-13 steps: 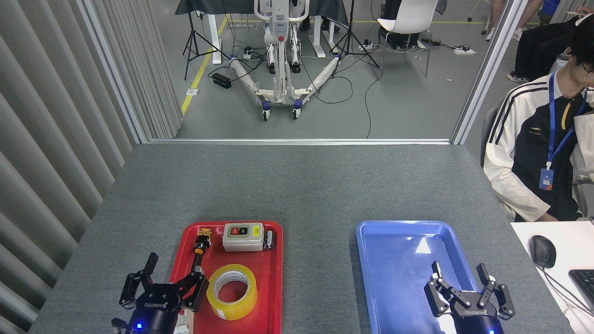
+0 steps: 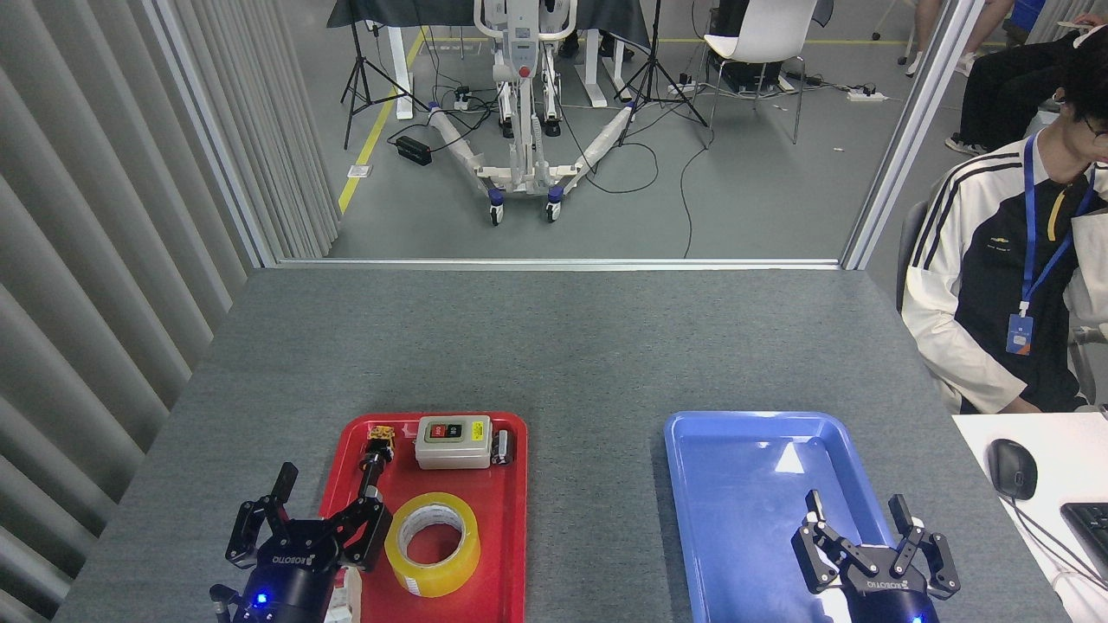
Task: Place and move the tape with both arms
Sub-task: 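Lower the left gripper onto the yellow tape roll in the red tray, then grasp the yellow tape roll with the left gripper and lift it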
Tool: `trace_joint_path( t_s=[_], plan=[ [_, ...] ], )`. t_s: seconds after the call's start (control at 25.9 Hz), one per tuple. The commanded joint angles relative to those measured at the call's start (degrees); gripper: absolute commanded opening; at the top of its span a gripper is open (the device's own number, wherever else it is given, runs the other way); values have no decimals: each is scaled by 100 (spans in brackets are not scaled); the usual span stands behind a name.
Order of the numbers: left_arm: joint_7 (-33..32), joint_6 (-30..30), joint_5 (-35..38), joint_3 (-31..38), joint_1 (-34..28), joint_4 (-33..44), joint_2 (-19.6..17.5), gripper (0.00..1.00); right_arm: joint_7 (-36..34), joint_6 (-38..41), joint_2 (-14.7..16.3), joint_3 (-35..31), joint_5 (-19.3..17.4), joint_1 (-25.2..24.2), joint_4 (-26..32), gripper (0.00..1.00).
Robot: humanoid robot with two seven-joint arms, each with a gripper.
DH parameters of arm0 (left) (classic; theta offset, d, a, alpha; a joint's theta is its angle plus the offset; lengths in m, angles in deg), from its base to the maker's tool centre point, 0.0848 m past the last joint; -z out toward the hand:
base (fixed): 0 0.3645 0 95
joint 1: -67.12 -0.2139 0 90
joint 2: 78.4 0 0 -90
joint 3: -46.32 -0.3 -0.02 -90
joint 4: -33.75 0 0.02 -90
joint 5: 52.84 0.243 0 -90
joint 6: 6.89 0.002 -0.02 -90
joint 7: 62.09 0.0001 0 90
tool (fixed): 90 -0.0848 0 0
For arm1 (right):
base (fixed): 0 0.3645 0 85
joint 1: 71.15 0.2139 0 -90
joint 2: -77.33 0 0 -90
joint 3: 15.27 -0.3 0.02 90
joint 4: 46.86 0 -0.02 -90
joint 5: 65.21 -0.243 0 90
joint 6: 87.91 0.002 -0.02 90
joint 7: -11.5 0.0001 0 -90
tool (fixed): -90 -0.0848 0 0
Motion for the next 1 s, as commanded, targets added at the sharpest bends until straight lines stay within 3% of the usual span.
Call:
trace_joint_path(
  t_s=[0.0,0.43,0.5,0.58,0.7,0.77,0.97],
  plan=[
    [-1,-1,-7,-5,27,6,-2,100,-4,1,-2,8,0,7,-8,99],
    [-115,-19,-543,-181,466,-117,-336,100,5,-16,-29,-1,-9,42,-8,99],
    [-730,-54,-543,-313,721,-345,-363,100,5,1,-29,-1,-9,34,-8,99],
    [-1821,-318,-543,-489,941,-398,-442,100,5,1,6,8,0,42,-8,99],
    [-3754,-1170,-543,-506,1372,-460,-574,100,13,-7,-20,8,0,42,1,99],
    [-4606,-1645,-552,-524,1609,-618,-696,100,14,-7,-20,8,0,42,-7,99],
    [-5213,-2295,-543,-902,2092,-1233,-846,100,22,1,-38,17,26,42,1,99]
  ],
)
